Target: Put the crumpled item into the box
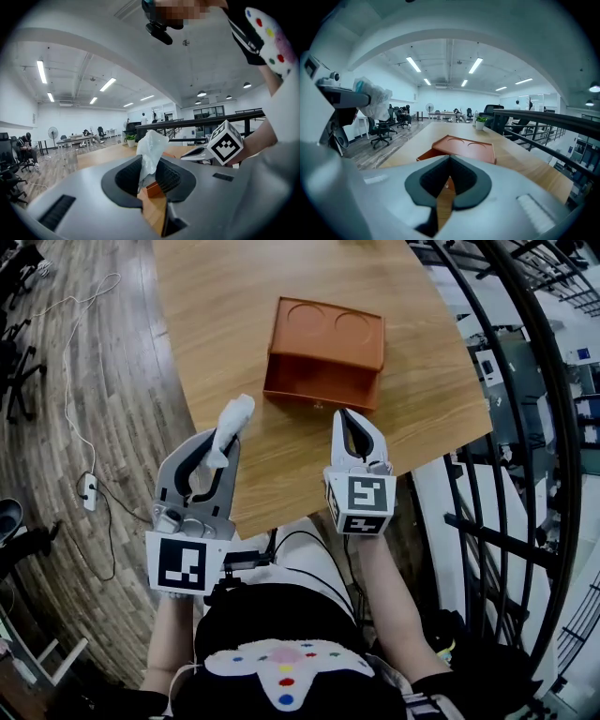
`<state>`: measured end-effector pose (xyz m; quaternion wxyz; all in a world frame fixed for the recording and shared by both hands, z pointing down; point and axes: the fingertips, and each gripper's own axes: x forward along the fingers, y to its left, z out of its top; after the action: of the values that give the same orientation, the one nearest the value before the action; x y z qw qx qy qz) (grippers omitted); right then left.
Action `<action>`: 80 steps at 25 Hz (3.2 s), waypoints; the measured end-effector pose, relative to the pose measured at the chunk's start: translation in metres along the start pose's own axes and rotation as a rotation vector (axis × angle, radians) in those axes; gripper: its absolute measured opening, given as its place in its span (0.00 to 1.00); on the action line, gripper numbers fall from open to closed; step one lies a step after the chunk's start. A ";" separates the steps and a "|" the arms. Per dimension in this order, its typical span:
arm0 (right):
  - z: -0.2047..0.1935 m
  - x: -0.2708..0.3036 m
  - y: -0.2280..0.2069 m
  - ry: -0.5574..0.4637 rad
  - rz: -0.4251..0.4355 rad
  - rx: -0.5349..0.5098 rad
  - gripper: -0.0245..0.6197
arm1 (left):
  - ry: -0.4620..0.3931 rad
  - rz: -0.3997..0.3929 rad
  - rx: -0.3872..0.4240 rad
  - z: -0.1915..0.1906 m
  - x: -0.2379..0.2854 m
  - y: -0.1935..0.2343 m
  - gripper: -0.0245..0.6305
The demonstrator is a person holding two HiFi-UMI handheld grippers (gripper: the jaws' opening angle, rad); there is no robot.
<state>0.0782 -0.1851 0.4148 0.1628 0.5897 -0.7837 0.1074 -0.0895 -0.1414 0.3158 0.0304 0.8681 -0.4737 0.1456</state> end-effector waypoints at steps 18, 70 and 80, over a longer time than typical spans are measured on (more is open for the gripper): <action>0.057 -0.082 -0.022 -0.129 -0.085 0.051 0.05 | -0.092 -0.089 0.082 0.045 0.002 -0.018 0.14; -0.003 -0.104 -0.090 -0.054 -0.225 0.157 0.05 | 0.507 -0.469 0.670 -0.119 0.230 -0.077 0.29; 0.006 -0.105 -0.084 -0.059 -0.222 0.142 0.05 | 0.456 -0.487 0.588 -0.100 0.207 -0.079 0.39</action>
<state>0.1842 -0.1174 0.3669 0.1084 0.6857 -0.7086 0.1263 0.0591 -0.2476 0.4761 -0.0806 0.8718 -0.1751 0.4504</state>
